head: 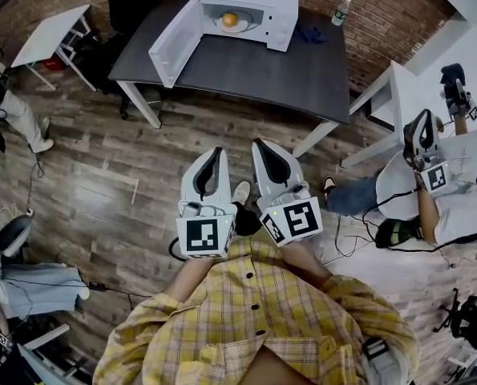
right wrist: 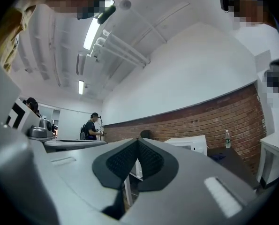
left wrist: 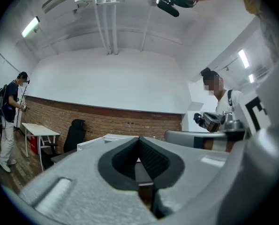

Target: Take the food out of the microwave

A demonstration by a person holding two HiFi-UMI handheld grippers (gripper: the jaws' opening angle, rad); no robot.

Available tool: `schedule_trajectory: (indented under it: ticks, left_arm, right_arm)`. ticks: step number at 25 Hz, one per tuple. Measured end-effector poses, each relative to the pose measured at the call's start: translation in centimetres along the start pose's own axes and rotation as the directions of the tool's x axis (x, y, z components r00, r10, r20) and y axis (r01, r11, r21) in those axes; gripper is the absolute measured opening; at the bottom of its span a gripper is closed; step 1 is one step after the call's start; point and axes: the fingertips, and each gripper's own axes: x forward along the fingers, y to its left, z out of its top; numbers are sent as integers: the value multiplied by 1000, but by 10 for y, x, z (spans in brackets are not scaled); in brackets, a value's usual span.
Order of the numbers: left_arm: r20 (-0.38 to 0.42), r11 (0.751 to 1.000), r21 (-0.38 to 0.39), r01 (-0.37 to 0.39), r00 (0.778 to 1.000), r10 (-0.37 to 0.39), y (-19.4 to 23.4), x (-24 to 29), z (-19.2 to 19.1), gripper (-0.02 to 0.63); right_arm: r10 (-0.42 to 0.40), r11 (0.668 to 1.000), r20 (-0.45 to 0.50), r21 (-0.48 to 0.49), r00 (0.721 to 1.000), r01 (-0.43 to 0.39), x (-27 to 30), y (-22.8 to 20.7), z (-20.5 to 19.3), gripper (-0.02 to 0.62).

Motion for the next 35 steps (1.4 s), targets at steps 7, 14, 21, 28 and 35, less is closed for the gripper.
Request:
schedule_trajectory:
  ticks: [7, 14, 21, 28, 35]
  left_arm:
    - [-5, 1000, 8, -3, 1000, 3, 33, 69, -1, 0]
    - [-2, 1000, 7, -4, 1000, 4, 62, 156, 10, 0]
    - [3, 999, 43, 3, 1000, -3, 78, 235, 6, 0]
    - [-24, 999, 40, 6, 1000, -5, 89, 270, -4, 0]
    - [-65, 999, 27, 29, 998, -27, 99, 300, -18, 0]
  right_arm:
    - [-12, 1000, 4, 9, 1000, 12, 65, -39, -4, 3]
    - [-17, 1000, 3, 10, 1000, 17, 140, -91, 1, 3]
    - [-15, 1000, 30, 8, 999, 15, 200, -144, -3, 3]
    - [-35, 999, 18, 21, 999, 35, 227, -172, -11, 3]
    - [-37, 998, -20, 43, 999, 38, 253, -183, -29, 3]
